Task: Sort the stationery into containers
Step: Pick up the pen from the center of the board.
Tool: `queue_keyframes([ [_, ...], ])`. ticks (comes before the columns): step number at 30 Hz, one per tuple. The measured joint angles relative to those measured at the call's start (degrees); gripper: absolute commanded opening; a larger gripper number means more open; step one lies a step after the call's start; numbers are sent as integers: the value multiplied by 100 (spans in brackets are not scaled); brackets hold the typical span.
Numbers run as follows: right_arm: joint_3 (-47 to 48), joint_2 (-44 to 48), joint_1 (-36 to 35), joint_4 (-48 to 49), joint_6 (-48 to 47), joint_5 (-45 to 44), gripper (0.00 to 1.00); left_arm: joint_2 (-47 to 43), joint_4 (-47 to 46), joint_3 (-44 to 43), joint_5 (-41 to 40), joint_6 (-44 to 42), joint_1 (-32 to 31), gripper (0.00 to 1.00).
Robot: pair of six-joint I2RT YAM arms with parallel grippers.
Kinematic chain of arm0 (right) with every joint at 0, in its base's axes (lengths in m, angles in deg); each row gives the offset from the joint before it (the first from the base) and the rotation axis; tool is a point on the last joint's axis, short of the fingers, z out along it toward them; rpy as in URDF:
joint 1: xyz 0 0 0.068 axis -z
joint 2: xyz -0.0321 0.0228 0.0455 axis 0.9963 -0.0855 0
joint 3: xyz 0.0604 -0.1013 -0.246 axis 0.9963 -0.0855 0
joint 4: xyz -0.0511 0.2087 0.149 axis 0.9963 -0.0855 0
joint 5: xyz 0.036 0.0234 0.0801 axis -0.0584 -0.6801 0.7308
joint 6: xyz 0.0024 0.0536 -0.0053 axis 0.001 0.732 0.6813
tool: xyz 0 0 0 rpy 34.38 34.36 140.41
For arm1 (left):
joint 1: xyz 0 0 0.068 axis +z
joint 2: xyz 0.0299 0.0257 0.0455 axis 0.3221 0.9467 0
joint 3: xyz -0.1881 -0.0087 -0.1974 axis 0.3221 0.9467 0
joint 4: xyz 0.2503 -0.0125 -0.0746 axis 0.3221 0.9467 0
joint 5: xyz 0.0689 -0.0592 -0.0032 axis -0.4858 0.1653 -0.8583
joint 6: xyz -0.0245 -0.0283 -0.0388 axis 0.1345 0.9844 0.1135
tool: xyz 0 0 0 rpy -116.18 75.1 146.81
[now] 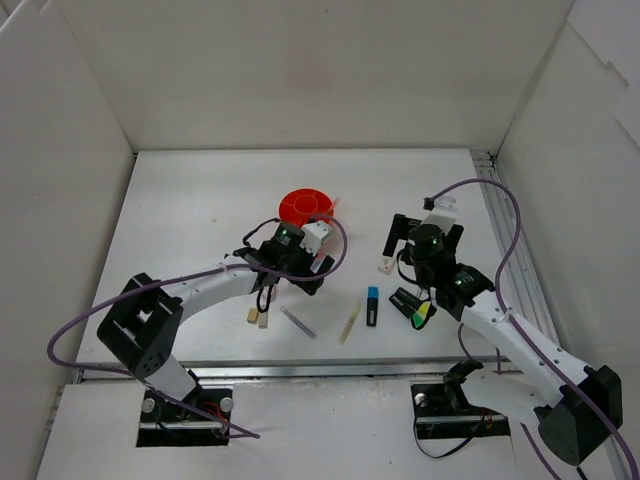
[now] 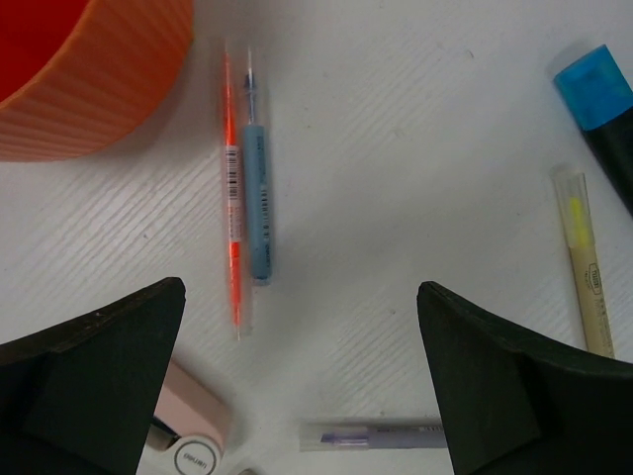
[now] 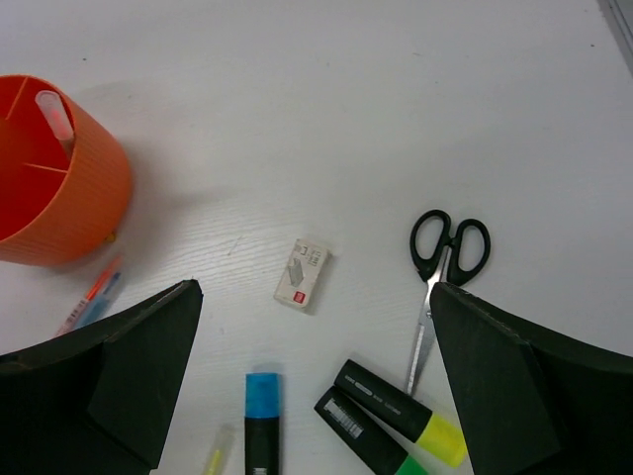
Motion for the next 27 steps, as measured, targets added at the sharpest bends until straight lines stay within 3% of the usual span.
queue_keyframes([
  [11, -155, 192, 466, -339, 68, -35, 98, 1084, -7, -614, 234, -26, -310, 92],
  [19, -229, 315, 682, -374, 68, 63, 98, 1311, -13, -695, 13, -31, -313, 89],
  [25, -321, 367, 815, -389, 76, 146, 98, 1700, -39, -916, -70, -48, -289, 77],
  [27, -328, 372, 850, -398, 83, 170, 98, 1773, -52, -999, -76, -46, -286, 65],
])
